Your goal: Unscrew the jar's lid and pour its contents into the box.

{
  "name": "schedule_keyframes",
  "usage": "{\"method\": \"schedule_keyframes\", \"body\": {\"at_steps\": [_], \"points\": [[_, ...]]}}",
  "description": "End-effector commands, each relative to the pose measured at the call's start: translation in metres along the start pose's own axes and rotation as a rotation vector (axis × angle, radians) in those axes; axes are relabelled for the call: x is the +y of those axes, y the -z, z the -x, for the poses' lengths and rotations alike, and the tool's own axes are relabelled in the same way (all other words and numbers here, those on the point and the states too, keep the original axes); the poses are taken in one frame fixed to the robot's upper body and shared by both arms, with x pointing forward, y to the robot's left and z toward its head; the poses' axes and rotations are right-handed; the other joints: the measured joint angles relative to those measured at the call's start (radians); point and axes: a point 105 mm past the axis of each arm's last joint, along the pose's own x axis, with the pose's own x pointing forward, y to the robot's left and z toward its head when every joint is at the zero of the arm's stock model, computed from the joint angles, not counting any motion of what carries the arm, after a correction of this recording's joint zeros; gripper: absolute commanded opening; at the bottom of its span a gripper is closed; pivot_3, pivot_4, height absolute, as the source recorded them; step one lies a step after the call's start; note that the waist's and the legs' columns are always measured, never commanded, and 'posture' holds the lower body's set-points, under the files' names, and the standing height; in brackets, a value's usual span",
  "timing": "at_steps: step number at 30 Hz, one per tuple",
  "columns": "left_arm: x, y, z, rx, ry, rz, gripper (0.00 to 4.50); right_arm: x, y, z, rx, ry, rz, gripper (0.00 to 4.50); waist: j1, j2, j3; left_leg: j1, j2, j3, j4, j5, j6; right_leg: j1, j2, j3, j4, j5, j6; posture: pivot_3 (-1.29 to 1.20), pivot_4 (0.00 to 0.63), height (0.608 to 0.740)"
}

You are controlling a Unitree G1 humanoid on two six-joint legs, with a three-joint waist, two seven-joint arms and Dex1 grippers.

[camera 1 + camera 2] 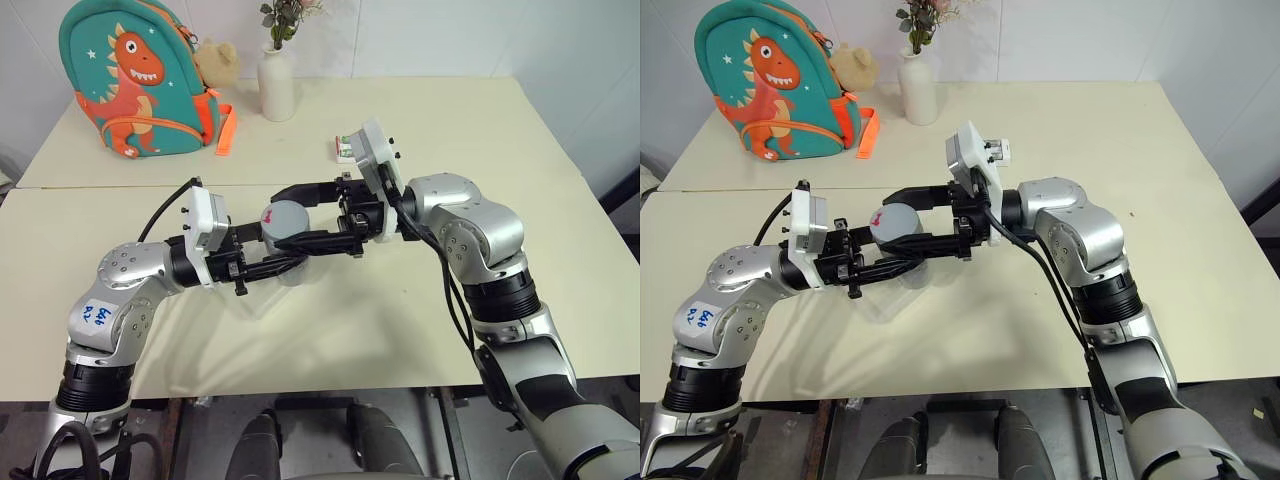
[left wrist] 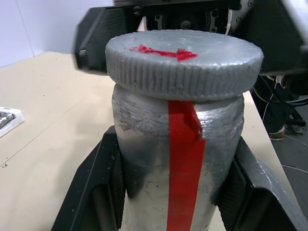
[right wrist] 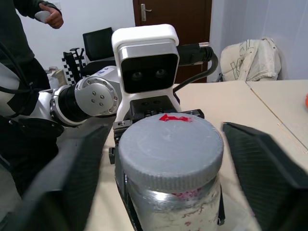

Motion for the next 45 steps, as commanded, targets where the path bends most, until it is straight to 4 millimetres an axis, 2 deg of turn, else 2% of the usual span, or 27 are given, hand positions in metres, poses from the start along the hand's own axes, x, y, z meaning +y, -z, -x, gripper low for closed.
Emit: {"method": "schedule_keyframes", "body": {"at_steps": [1,3,8,10,12,15,18,19,23,24,26,29,32,35,38,44,45], "points": [[-0.006,-0.009,0.0,-0.024,0.014,-0.031,2.0,0.005,-0.019,-0.004,-0.055,-0.025,0.052,2.55,0.0,0.0,0.0,0.0,0.0,0.0,0.0,0.0,0.0,0.0,0.0,0.0,0.0,0.0,0.0,0.0,0.15,0.74],[-0.006,-0.008,0.0,-0.022,0.013,-0.03,2.0,0.008,-0.026,-0.005,-0.085,-0.041,0.041,2.55,0.0,0.0,0.0,0.0,0.0,0.0,0.0,0.0,0.0,0.0,0.0,0.0,0.0,0.0,0.0,0.0,0.15,0.74],[-0.008,-0.005,0.002,-0.012,0.016,-0.026,2.0,0.018,-0.065,0.003,-0.343,-0.119,-0.198,2.55,-0.002,0.0,0.0,0.0,0.0,0.0,0.0,0.0,0.0,-0.001,0.0,0.001,0.002,0.0,0.0,0.0,0.15,0.74],[-0.008,-0.005,0.002,-0.011,0.012,-0.023,2.0,0.012,-0.076,0.015,-0.406,-0.065,-0.213,2.55,0.001,0.0,0.0,0.0,0.0,0.0,0.0,0.0,0.0,-0.001,0.0,0.0,0.003,0.0,-0.001,0.0,0.15,0.74],[-0.008,-0.006,0.003,-0.011,0.007,-0.022,2.0,0.002,-0.077,0.027,-0.409,0.041,-0.182,2.55,0.002,0.0,0.0,0.0,0.0,0.0,0.001,0.0,0.0,-0.001,0.0,0.0,0.003,0.0,-0.001,0.0,0.15,0.74],[-0.006,-0.01,0.007,-0.023,-0.011,-0.028,2.0,-0.031,-0.057,0.065,-0.369,0.374,-0.072,2.55,0.005,-0.001,-0.001,0.0,0.0,0.0,0.002,0.0,0.0,0.0,0.0,0.0,0.002,0.0,-0.001,0.0,0.15,0.74],[-0.006,-0.012,0.01,-0.029,-0.02,-0.031,2.0,-0.045,-0.036,0.096,-0.305,0.563,-0.018,2.55,0.003,-0.001,-0.001,0.0,0.0,0.002,0.001,0.0,0.0,0.0,0.0,0.001,-0.001,0.001,0.0,0.0,0.15,0.74],[-0.005,-0.014,0.012,-0.032,-0.024,-0.03,2.0,-0.046,-0.023,0.109,-0.252,0.63,-0.003,2.55,0.003,-0.001,-0.001,0.0,0.0,0.003,0.001,0.0,0.0,0.0,0.0,0.002,-0.002,0.001,0.001,0.0,0.15,0.74],[-0.003,-0.017,0.016,-0.044,-0.034,-0.022,2.0,-0.042,0.002,0.13,-0.16,0.724,0.024,2.55,-0.002,-0.001,0.0,-0.001,0.0,0.005,0.0,-0.001,0.002,-0.002,0.0,0.004,-0.002,0.001,0.001,0.0,0.15,0.74],[-0.003,-0.019,0.017,-0.053,-0.031,-0.015,2.0,-0.04,0.014,0.136,-0.122,0.757,0.031,2.55,-0.005,-0.001,0.0,-0.001,0.0,0.006,-0.001,-0.001,0.003,-0.002,0.0,0.005,-0.002,0.001,0.001,0.0,0.15,0.74],[0.0,-0.021,0.021,-0.056,-0.041,-0.014,2.0,-0.032,0.056,0.152,0.019,0.84,0.058,2.55,-0.001,-0.001,-0.001,0.0,0.001,0.008,-0.001,-0.002,0.003,-0.002,0.001,0.007,-0.002,0.001,0.001,0.0,0.15,0.74],[0.005,-0.02,0.025,-0.05,-0.061,-0.018,2.0,-0.027,0.088,0.171,0.016,0.951,-0.021,2.55,0.001,-0.002,-0.001,0.001,0.001,0.008,0.0,-0.002,0.003,-0.001,0.001,0.007,-0.003,0.001,0.002,0.0,0.15,0.74],[0.007,-0.021,0.027,-0.048,-0.072,-0.022,2.0,-0.018,0.118,0.178,0.08,0.975,-0.038,2.55,-0.004,-0.001,-0.001,0.001,0.0,0.013,0.002,-0.002,0.003,-0.001,0.001,0.012,-0.003,0.003,0.005,0.0,0.15,0.74],[0.007,-0.022,0.027,-0.051,-0.076,-0.025,2.0,-0.013,0.139,0.182,0.125,0.99,-0.047,2.55,-0.005,-0.001,-0.001,0.003,0.0,0.014,0.003,-0.002,0.003,0.0,0.002,0.013,-0.003,0.003,0.004,0.0,0.15,0.74],[0.006,-0.023,0.029,-0.05,-0.083,-0.027,2.0,-0.012,0.149,0.184,0.11,1.015,-0.077,2.55,-0.005,-0.001,-0.001,0.003,0.001,0.014,0.003,-0.001,0.004,0.0,0.002,0.013,-0.003,0.003,0.004,0.0,0.15,0.74],[0.008,-0.025,0.035,-0.053,-0.115,-0.033,2.0,-0.011,0.156,0.183,0.104,1.011,-0.097,4.49,-0.004,-0.002,-0.001,0.003,0.001,0.014,0.004,-0.001,0.004,0.0,0.002,0.014,-0.003,0.004,0.005,0.0,0.15,0.74],[0.008,-0.025,0.036,-0.051,-0.119,-0.033,2.0,-0.013,0.152,0.183,0.103,1.001,-0.08,4.49,-0.004,-0.001,-0.001,0.003,0.001,0.014,0.004,-0.001,0.004,0.001,0.003,0.014,-0.003,0.004,0.005,0.0,0.15,0.74]]}}
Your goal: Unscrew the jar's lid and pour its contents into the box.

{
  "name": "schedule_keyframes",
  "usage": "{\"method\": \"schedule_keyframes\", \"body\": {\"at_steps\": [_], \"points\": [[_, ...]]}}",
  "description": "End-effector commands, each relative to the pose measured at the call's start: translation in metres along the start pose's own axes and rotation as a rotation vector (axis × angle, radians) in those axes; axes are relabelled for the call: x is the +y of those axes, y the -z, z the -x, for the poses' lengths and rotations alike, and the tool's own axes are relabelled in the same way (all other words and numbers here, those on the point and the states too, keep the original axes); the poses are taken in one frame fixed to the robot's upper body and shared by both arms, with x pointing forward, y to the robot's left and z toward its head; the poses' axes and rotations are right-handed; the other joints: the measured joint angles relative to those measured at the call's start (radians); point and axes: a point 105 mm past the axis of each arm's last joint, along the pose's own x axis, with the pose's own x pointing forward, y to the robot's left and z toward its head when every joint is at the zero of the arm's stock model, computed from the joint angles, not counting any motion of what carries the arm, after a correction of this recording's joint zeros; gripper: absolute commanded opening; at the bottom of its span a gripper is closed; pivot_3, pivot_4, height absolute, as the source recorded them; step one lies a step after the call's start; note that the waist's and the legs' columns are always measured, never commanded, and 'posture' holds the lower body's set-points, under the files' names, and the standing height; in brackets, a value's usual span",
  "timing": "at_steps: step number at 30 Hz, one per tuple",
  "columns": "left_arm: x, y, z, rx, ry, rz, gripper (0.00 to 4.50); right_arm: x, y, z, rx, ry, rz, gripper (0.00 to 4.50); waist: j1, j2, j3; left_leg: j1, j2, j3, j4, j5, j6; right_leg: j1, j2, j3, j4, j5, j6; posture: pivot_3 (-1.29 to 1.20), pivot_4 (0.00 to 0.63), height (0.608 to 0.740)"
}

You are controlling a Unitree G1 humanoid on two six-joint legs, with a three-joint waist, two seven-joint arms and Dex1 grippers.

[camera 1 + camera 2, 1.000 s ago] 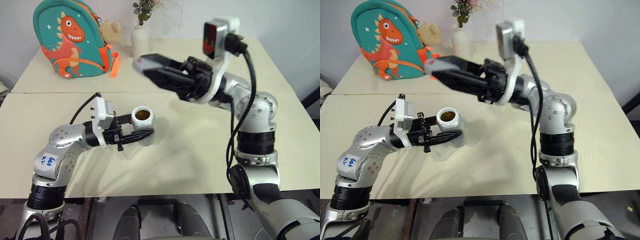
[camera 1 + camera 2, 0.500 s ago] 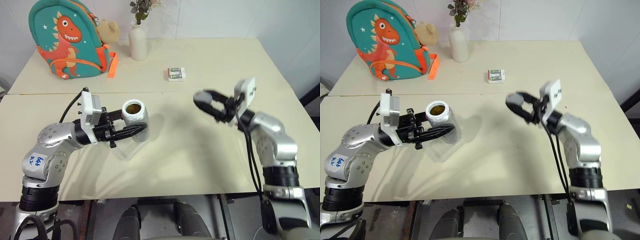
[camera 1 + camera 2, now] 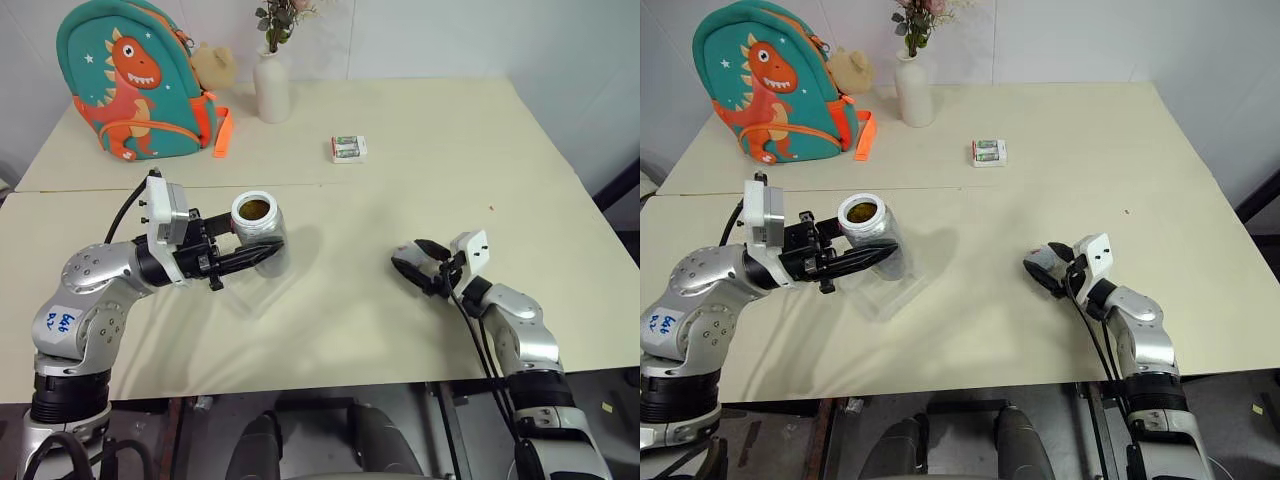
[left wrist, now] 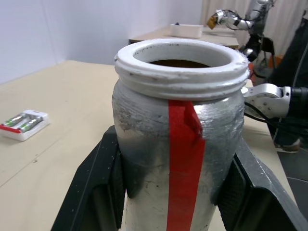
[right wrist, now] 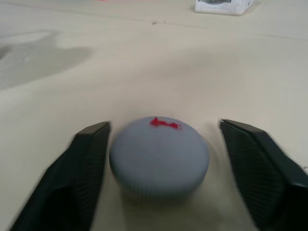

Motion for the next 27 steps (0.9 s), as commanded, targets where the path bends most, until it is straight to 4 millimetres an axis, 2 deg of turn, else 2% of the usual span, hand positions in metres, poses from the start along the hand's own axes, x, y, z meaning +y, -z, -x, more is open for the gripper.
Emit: {"method": "schedule_keyframes", "body": {"at_steps": [1,2,8,11,16,19,22,27], "points": [[0.0,-0.011,0.007,-0.015,-0.015,-0.036,2.0,-0.001,-0.013,-0.001,-0.038,-0.022,0.038,4.49,0.0,0.0,0.0,0.0,0.0,0.0,0.0,0.0,0.0,0.0,0.0,0.0,0.0,0.0,0.0,0.0,0.15,0.74],[0.001,-0.01,0.009,-0.012,-0.018,-0.036,2.0,-0.001,-0.016,-0.001,-0.047,-0.033,0.043,4.49,0.0,0.0,0.0,0.0,0.0,0.0,0.0,0.0,0.0,0.0,0.0,0.0,0.0,0.0,0.0,0.0,0.15,0.74],[0.004,-0.012,0.017,0.018,-0.035,-0.038,2.0,0.024,-0.09,0.002,-0.124,-0.334,0.166,4.49,-0.001,0.001,0.0,0.0,0.0,0.0,0.001,0.0,0.0,0.0,0.0,0.001,0.0,0.001,0.0,0.0,0.15,0.74],[0.009,-0.013,0.024,0.031,-0.069,-0.051,2.0,0.051,-0.125,0.009,-0.097,-0.553,0.232,4.49,0.0,0.001,0.0,0.0,0.001,0.0,0.0,0.0,0.0,0.0,0.001,0.001,0.0,0.0,0.0,0.0,0.15,0.74],[0.015,-0.016,0.033,0.058,-0.114,-0.063,2.0,0.077,-0.169,0.009,-0.096,-0.718,0.339,4.49,0.001,0.001,0.0,0.0,0.002,-0.001,0.0,-0.001,0.0,-0.001,0.003,0.001,0.0,0.0,-0.001,0.0,0.15,0.74],[0.016,-0.015,0.04,0.11,-0.151,-0.076,2.0,0.091,-0.182,0.008,-0.091,-0.793,0.369,4.49,0.002,0.0,0.001,-0.001,0.002,-0.001,0.0,-0.001,0.0,-0.001,0.002,0.001,-0.001,0.0,-0.001,0.0,0.15,0.74],[0.028,-0.011,0.046,0.185,-0.274,-0.128,2.0,0.1,-0.186,0.005,-0.116,-0.809,0.355,4.49,0.004,0.0,0.001,-0.001,0.002,-0.001,0.0,-0.002,0.0,-0.001,0.002,0.001,-0.001,-0.001,-0.002,0.0,0.15,0.74],[0.03,-0.009,0.042,0.266,-0.343,-0.259,2.0,0.102,-0.176,-0.001,-0.119,-0.797,0.326,4.49,0.005,0.0,0.001,-0.001,0.002,-0.001,0.0,-0.003,0.0,-0.001,0.002,0.001,-0.001,-0.001,-0.001,0.0,0.15,0.74]]}}
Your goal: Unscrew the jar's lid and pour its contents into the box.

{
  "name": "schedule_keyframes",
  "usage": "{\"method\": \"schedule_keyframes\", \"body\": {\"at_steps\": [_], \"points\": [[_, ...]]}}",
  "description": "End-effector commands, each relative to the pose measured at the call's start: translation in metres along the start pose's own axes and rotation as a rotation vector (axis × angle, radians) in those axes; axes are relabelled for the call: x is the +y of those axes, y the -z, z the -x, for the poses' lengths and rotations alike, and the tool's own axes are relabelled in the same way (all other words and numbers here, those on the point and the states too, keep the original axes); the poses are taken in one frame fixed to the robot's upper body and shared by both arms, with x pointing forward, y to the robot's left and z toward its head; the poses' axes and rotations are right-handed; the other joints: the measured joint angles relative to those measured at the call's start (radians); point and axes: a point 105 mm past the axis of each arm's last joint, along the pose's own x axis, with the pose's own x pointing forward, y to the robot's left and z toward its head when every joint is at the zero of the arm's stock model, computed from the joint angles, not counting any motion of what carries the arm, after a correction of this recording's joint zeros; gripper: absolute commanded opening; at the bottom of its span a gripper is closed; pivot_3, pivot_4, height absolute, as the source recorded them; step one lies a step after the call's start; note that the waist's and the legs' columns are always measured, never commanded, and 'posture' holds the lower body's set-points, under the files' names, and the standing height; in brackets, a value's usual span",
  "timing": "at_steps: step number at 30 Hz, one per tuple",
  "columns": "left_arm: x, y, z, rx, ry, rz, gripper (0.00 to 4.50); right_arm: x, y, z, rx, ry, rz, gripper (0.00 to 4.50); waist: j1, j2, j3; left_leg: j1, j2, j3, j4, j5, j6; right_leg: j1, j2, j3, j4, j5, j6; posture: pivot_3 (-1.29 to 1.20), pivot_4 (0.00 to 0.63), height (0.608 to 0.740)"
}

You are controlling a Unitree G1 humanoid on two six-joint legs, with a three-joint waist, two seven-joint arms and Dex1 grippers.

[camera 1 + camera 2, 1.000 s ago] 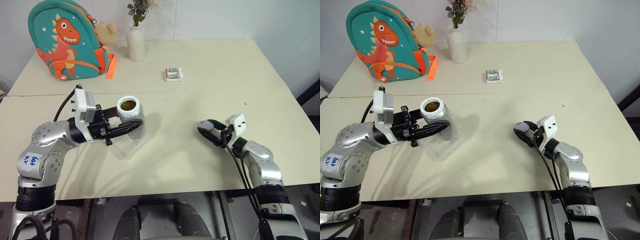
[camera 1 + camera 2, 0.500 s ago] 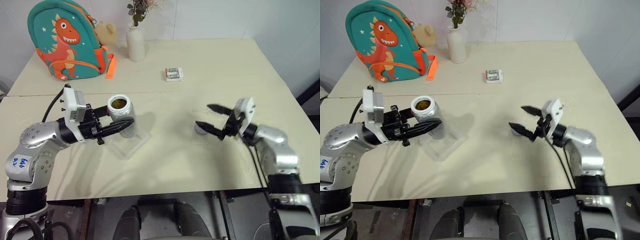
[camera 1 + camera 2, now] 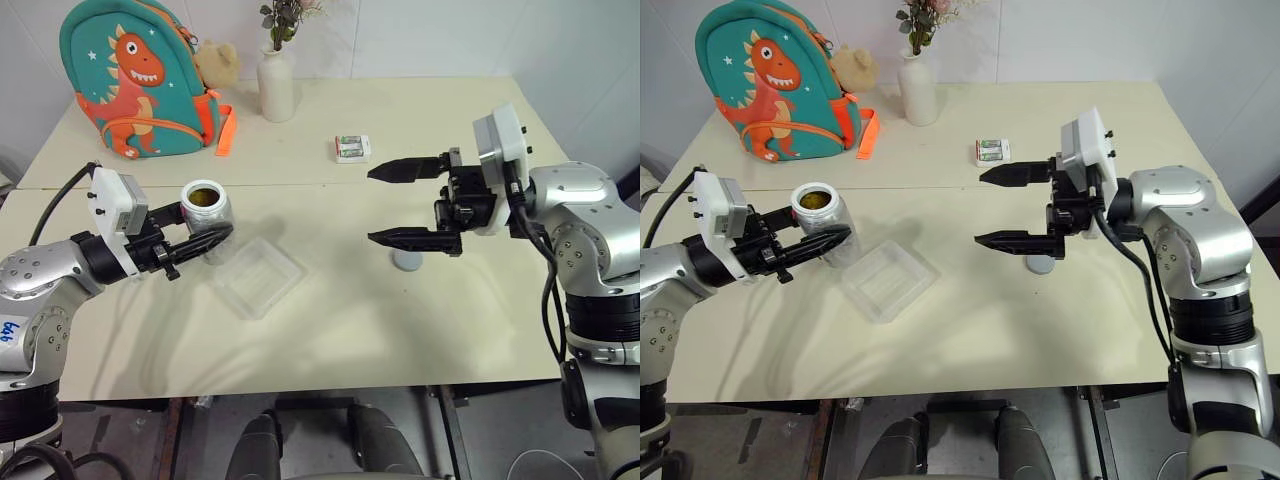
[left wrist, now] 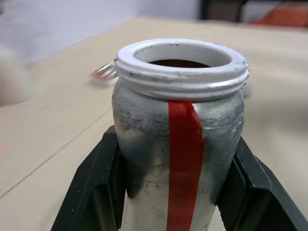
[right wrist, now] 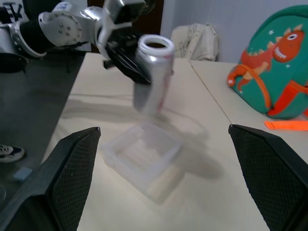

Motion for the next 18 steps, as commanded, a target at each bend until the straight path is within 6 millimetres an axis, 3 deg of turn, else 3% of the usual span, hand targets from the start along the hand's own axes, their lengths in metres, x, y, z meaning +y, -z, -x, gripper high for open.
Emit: {"method": "schedule_keyframes", "body": {"at_steps": [1,4,9,14,18], "points": [[-0.004,-0.013,-0.004,0.018,-0.051,-0.166,2.0,0.001,0.0,-0.003,-0.021,0.01,0.012,4.49,0.001,0.0,0.0,0.0,0.0,0.0,0.0,0.0,0.0,0.0,0.0,0.0,0.0,0.0,0.0,0.0,0.15,0.74],[-0.003,-0.013,-0.008,0.052,-0.084,-0.224,2.0,-0.001,0.004,-0.005,-0.028,0.022,0.001,4.49,0.001,0.0,0.0,0.0,0.0,0.0,0.0,0.0,0.0,0.0,0.0,0.0,0.0,0.0,0.0,0.0,0.15,0.74],[0.008,-0.01,-0.018,0.202,-0.197,-0.554,2.0,-0.006,0.017,-0.004,-0.034,0.057,-0.031,4.49,-0.001,-0.001,0.0,0.0,0.0,0.001,0.0,0.0,0.0,0.0,0.0,0.0,0.0,0.0,0.0,0.0,0.15,0.74],[0.017,-0.013,-0.019,0.258,-0.3,-1.09,2.0,-0.011,0.027,-0.003,-0.047,0.099,-0.071,4.49,-0.003,-0.001,0.0,0.0,0.0,0.001,-0.001,0.0,0.0,-0.001,0.0,0.001,0.0,0.0,0.0,0.0,0.15,0.74],[0.006,-0.004,-0.017,0.25,-0.241,-1.481,2.0,-0.013,0.034,-0.005,-0.058,0.127,-0.092,4.49,-0.002,0.0,0.0,0.0,0.0,0.002,-0.003,0.0,0.0,-0.002,0.0,0.002,0.0,0.0,0.0,0.0,0.15,0.74]]}}
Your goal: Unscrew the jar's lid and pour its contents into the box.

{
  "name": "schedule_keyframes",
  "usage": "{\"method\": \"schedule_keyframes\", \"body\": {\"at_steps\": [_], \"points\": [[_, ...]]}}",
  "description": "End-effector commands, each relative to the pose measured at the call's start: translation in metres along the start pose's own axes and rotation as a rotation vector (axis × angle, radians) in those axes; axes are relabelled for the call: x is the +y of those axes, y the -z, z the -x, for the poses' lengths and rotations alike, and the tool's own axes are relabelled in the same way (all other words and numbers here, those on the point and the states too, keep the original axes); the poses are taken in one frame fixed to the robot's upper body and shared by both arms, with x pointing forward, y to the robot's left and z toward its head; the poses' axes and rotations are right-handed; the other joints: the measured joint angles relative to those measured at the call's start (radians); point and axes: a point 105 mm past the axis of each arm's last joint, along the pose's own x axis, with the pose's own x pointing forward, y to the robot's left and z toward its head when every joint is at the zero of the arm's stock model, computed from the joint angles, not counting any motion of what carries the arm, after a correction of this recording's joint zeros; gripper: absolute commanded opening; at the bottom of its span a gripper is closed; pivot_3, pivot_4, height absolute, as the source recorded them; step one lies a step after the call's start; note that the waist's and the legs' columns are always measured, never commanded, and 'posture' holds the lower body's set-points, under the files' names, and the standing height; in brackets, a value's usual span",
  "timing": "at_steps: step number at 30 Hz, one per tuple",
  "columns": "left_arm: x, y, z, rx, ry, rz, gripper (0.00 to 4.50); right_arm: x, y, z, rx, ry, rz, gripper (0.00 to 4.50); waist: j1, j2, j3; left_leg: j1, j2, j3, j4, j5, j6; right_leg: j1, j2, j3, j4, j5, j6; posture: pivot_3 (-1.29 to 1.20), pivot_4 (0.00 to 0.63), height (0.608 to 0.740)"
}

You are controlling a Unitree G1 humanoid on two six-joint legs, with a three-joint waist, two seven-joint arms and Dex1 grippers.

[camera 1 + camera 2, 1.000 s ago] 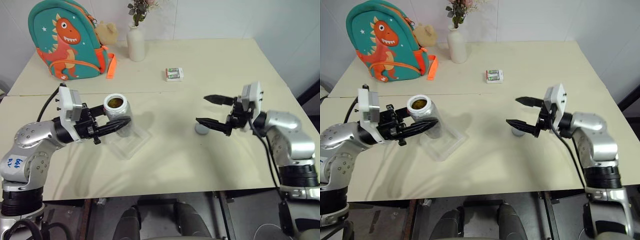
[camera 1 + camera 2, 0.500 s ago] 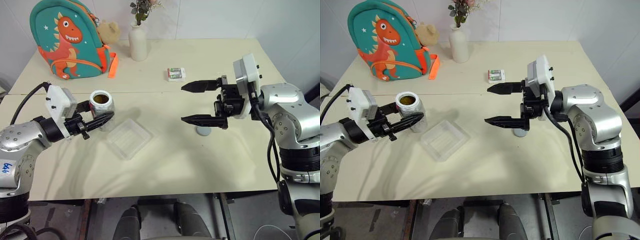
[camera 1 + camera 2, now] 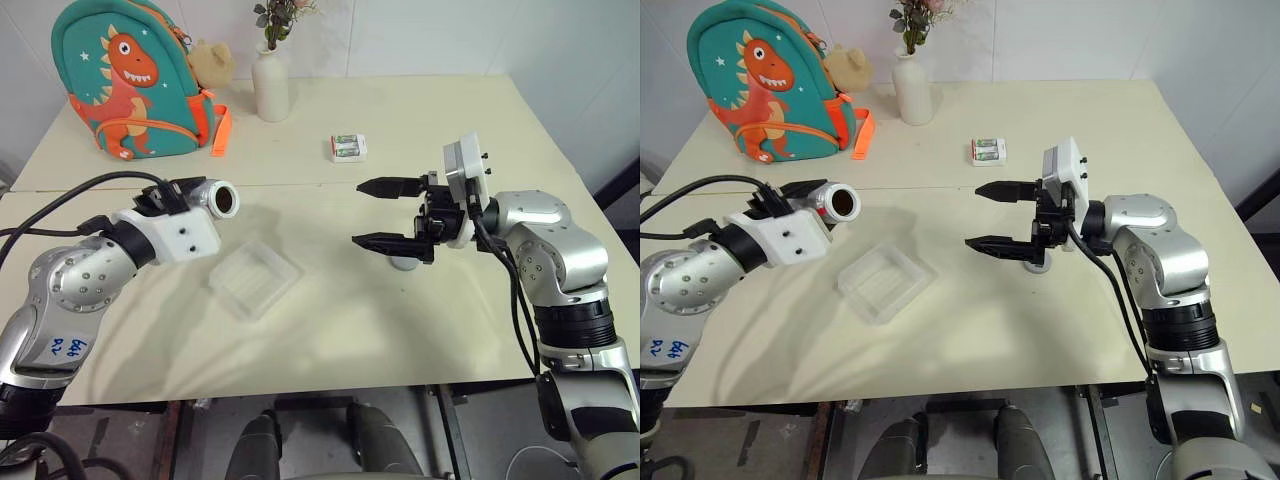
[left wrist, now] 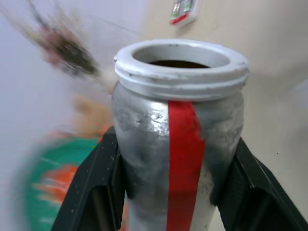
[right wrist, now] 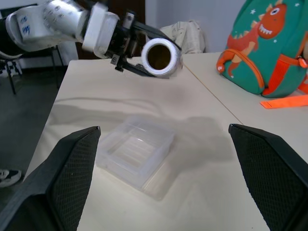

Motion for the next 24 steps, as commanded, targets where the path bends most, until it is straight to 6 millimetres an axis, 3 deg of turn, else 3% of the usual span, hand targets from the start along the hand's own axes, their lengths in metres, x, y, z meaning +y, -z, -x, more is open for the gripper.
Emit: {"method": "schedule_keyframes", "body": {"at_steps": [1,6,9,14,19,24], "points": [[-0.001,-0.01,0.006,-0.087,-0.079,-0.393,2.0,-0.003,-0.005,0.001,-0.033,0.031,0.024,4.49,0.0,0.0,0.0,0.0,0.0,0.001,0.0,0.0,0.0,0.0,0.0,0.0,0.0,0.0,0.0,0.0,0.15,0.74],[0.005,-0.011,0.012,-0.131,-0.255,-0.775,2.0,-0.005,0.0,-0.003,-0.053,0.06,0.004,4.49,0.002,0.0,0.0,0.0,0.0,0.003,0.0,-0.001,0.001,-0.001,-0.002,0.0,0.0,0.0,0.0,0.0,0.15,0.74],[0.001,-0.015,0.011,-0.18,-0.307,-0.907,2.0,-0.005,0.001,-0.006,-0.07,0.069,-0.009,4.49,0.001,0.0,0.0,0.0,-0.001,0.004,0.0,-0.001,0.001,-0.001,-0.003,0.0,0.001,0.0,0.001,0.0,0.15,0.74],[-0.004,-0.025,0.004,-0.245,-0.315,-0.997,2.0,-0.005,0.004,-0.012,-0.091,0.078,-0.026,4.49,0.001,0.0,0.0,0.0,-0.001,0.004,0.0,-0.001,0.001,-0.001,-0.003,0.0,0.002,0.001,0.001,0.0,0.15,0.74],[-0.007,-0.017,0.0,-0.228,-0.286,-1.068,2.0,-0.006,0.004,-0.016,-0.115,0.083,-0.034,4.49,-0.001,0.0,0.0,0.0,0.0,0.005,0.0,-0.001,0.001,-0.001,-0.003,0.0,0.003,0.001,0.001,0.0,0.15,0.74],[-0.009,-0.024,0.0,-0.262,-0.275,-1.049,2.0,-0.005,0.005,-0.018,-0.134,0.088,-0.042,4.49,0.001,0.0,0.0,0.0,0.0,0.005,0.0,0.0,0.001,-0.001,-0.002,0.0,0.004,0.001,0.001,0.0,0.15,0.74]]}}
